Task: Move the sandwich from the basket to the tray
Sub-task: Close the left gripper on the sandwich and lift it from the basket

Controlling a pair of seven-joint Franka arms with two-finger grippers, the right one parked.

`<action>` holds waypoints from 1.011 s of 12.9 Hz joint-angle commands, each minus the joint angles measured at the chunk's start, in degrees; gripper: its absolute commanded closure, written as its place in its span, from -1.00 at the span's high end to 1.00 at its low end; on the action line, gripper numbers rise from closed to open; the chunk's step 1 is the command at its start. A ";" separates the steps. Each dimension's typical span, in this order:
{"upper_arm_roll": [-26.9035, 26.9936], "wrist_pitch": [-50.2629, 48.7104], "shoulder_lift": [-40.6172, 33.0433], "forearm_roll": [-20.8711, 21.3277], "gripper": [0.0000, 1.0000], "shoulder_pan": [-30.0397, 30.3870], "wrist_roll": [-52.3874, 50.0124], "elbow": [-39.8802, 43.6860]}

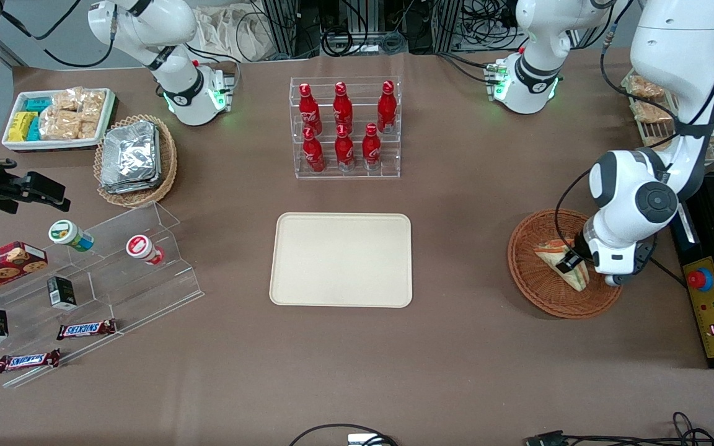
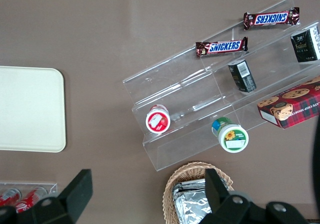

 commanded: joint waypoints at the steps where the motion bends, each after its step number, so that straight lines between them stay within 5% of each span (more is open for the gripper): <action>1: -0.04 -4.76 -2.33 0.40 -1.00 -0.22 0.65 3.79; 7: -4.07 -38.67 -2.53 -0.30 -1.00 -0.57 12.18 29.07; 10: -7.59 -43.37 -1.46 -5.64 -1.00 -0.66 12.18 35.86; 13: -9.45 -43.72 -1.55 -5.75 -1.00 -1.53 12.36 37.46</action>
